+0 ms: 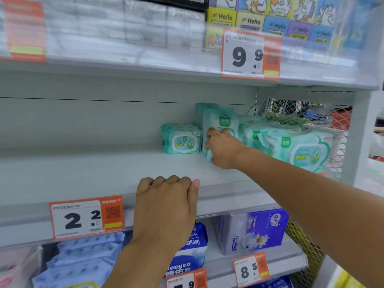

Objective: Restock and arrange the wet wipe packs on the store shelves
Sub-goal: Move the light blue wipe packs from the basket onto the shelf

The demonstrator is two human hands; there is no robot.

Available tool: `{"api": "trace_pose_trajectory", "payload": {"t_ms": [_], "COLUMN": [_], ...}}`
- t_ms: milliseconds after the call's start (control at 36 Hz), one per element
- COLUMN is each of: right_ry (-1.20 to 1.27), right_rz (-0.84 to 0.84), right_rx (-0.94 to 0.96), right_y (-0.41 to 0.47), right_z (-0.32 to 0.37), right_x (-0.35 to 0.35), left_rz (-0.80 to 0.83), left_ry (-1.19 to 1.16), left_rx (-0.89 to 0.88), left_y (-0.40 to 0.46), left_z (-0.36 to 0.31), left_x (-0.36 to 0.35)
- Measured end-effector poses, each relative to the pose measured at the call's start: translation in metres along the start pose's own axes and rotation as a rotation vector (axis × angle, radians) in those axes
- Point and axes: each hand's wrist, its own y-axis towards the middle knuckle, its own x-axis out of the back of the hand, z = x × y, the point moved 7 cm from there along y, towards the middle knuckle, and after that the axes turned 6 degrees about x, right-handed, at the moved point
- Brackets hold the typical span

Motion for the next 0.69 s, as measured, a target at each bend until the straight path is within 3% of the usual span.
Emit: {"api": "trace_pose_trajectory", "payload": {"t_ms": [139,222,306,361,417,500,528,583,639,694], "right_ry": [0.188,0.344,0.469,0.607,0.755,0.896,0.928,0.914,0.917,0.987], "right_rz": [-0.048,-0.184,-0.522,-0.824,-1.041,-1.168,-1.118,-0.847,-0.453,0.021], "right_rx": [0.01,0.045,0.066,-0.009,-0.135,-0.406,-0.516,-0.712,-0.758,-0.695], "right_y": [-0.005,-0.03,-0.085,-0.145,-0.209,-0.287,-0.306,-0.337,-0.358,-0.376], "right_z": [-0.007,-0.002,0.011,0.016,0.026,0.046,0.054,0.073,0.095,0.121], "right_x": [0.001,0.021,0.052,0.062,0.048,-0.022,-0.056,-0.133,-0.207,-0.27], "left_rz": [-0.05,-0.125,-0.303,-0.303,-0.113,0.426,0.623,1.017,1.334,1.52], "left_ry": [-0.06,-0.22,-0.374,-0.41,-0.432,-0.257,-0.157,0.045,0.198,0.292], "left_rx": [-0.037,-0.082,-0.219,-0.376,-0.453,-0.426,-0.422,-0.425,-0.362,-0.224], "left_y": [-0.004,-0.007,-0.026,-0.047,-0.069,-0.115,-0.139,-0.205,-0.275,-0.336], "left_z": [-0.002,-0.001,-0.016,-0.034,-0.05,-0.06,-0.056,-0.041,-0.016,0.014], "left_x": [0.006,0.005,0.02,0.023,0.007,-0.064,-0.094,-0.145,-0.183,-0.212]}}
